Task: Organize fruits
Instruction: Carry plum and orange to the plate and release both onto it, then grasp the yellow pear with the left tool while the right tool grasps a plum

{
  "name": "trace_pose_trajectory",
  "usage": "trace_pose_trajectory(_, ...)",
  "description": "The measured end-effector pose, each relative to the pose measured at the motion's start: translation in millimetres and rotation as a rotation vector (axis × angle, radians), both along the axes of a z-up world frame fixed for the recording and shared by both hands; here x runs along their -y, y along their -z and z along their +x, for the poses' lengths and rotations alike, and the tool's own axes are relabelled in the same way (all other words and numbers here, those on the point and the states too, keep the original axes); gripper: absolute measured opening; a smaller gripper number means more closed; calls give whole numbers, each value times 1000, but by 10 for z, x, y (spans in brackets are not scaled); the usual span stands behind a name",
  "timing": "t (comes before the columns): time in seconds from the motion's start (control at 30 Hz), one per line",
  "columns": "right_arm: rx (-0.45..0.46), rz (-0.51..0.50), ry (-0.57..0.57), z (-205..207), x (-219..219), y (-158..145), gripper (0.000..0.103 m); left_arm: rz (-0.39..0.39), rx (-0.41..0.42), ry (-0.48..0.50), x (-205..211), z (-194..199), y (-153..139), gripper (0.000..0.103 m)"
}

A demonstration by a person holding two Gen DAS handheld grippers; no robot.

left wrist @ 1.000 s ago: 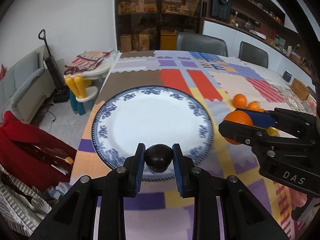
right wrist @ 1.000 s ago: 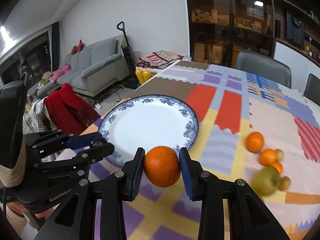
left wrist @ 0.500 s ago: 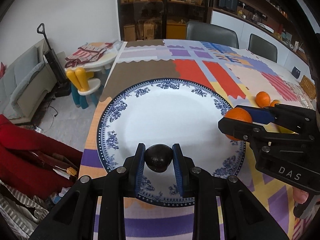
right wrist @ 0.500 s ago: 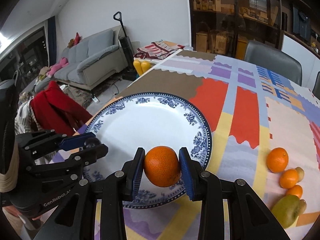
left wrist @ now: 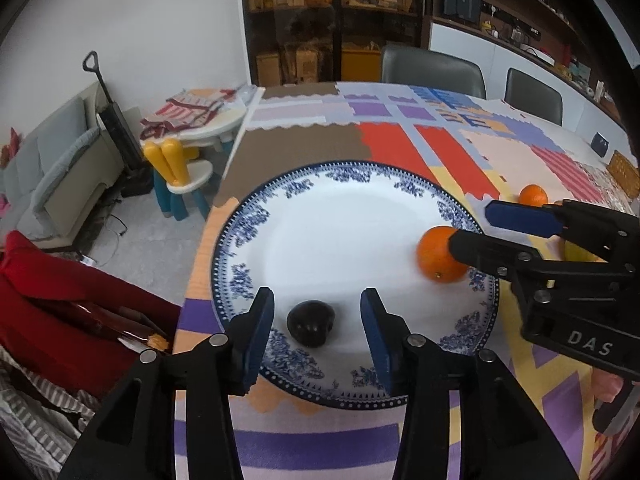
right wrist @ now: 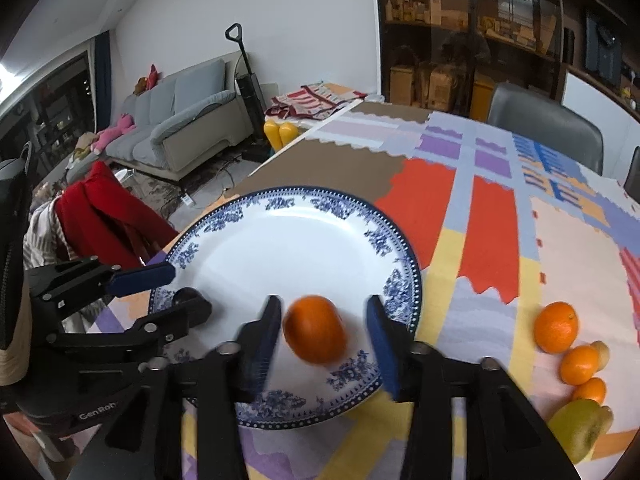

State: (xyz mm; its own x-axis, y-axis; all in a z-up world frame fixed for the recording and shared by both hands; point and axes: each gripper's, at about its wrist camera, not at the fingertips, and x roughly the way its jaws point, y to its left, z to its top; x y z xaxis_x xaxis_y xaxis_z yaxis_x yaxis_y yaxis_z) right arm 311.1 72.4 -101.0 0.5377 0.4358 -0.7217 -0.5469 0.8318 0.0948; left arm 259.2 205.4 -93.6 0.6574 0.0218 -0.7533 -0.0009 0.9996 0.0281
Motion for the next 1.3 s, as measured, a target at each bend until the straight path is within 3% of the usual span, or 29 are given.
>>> trace_pose_trajectory(0.13,59,-4,7,-148,114,-147,49,26,53,-3,75,-158,-159,55)
trace_pose_trajectory(0.33,145,-6,56,-436,413,-394,60,50,146,-7,281,-455,-425,78)
trace_pose_trajectory(0.5,205,-13,102,-712,718,-549,69,51,203,6,499,-705,-595,89)
trace_pose_trajectory(0.73,285,-38,170,-1064,1131,-682,71,9,239,73,870,-914,-707,90)
trace_pose_trajectory(0.87,302,-51,213,-1221,1396,-723,72,34,273,126,1135,-994,-743,93)
trace_pose_trajectory(1.07,288,-63,279,-1366,1758,-685,73,42,308,204,1459,-1002,-718,93)
trace_pose_trajectory(1.3,247,-94,317,-1419,2007,-547,73,54,315,362,1783,-880,-561,93)
